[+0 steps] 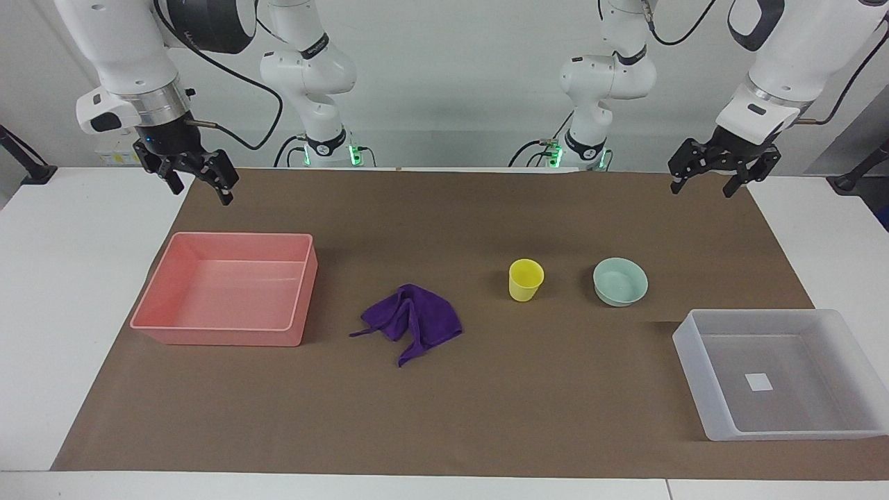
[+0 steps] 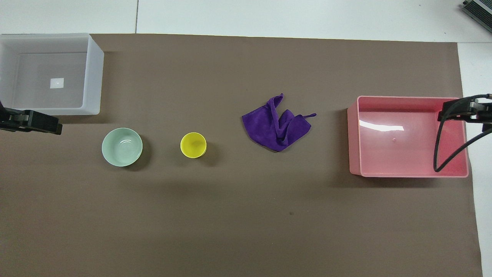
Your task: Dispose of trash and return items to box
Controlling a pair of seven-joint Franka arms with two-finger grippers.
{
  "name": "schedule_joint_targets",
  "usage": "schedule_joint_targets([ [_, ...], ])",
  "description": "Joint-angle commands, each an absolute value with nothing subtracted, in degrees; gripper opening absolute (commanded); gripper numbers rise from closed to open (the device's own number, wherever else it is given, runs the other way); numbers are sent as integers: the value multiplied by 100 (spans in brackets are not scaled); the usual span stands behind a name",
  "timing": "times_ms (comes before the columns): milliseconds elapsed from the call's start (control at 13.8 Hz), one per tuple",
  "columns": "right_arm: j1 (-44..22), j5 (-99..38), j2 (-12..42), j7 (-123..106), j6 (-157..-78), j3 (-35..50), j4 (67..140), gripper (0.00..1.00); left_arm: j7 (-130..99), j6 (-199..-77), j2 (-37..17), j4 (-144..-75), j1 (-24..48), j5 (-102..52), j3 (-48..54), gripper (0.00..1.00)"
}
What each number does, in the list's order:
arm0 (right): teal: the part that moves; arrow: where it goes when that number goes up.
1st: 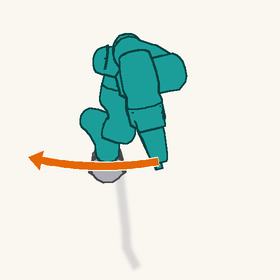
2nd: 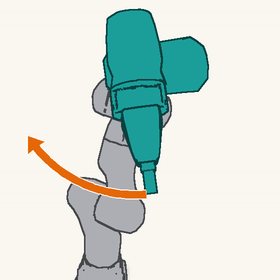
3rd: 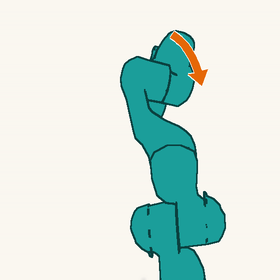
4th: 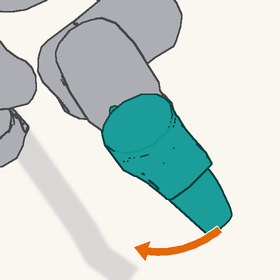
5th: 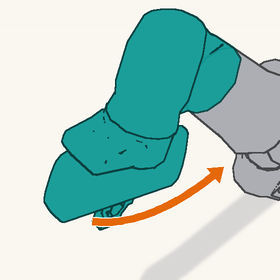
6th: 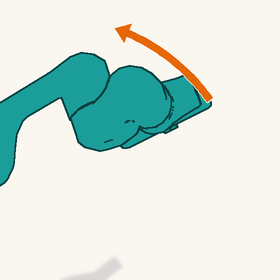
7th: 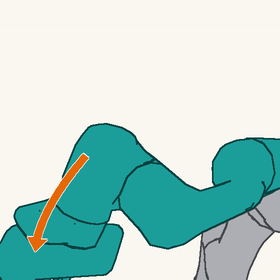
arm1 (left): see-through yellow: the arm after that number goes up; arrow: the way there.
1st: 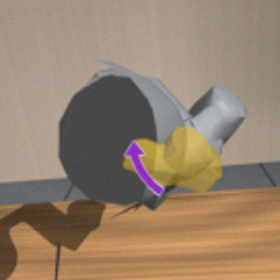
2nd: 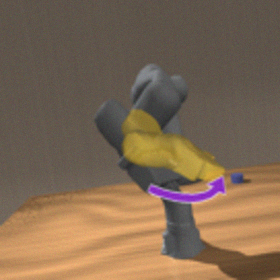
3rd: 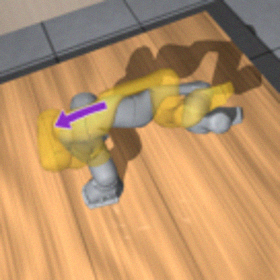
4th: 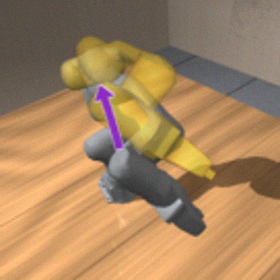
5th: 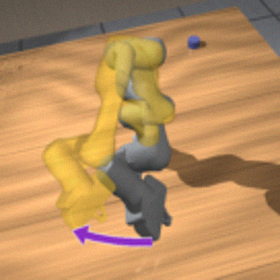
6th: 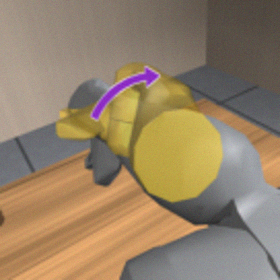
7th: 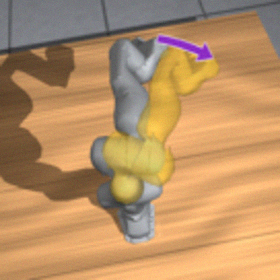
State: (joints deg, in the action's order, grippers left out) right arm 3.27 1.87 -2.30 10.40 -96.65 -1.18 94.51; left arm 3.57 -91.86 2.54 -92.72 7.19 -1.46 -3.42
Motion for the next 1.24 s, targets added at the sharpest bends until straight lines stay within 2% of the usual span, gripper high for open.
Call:
schedule_joint_targets([
  [0,360,35,-325,932,-9641,-114,9527,100,413,-9692,317,-9579,756,-88,-360,100],
  [363,369,35,-334,896,-9562,-114,9527,100,413,-10809,255,-10431,756,-88,-360,100],
  [581,352,35,-334,861,-9589,-97,9527,100,466,-11318,-52,-10695,756,-97,-360,100],
  [799,238,9,-343,879,-9633,-53,9606,100,553,-12179,-202,-11301,756,-88,-360,100],
  [1017,211,0,-396,870,-9887,-44,9879,100,781,-12743,-500,-11583,686,-88,-360,100],
  [1162,27,-122,-168,922,-10123,-53,9888,100,879,-12963,-615,-11715,651,-97,-352,100],
])
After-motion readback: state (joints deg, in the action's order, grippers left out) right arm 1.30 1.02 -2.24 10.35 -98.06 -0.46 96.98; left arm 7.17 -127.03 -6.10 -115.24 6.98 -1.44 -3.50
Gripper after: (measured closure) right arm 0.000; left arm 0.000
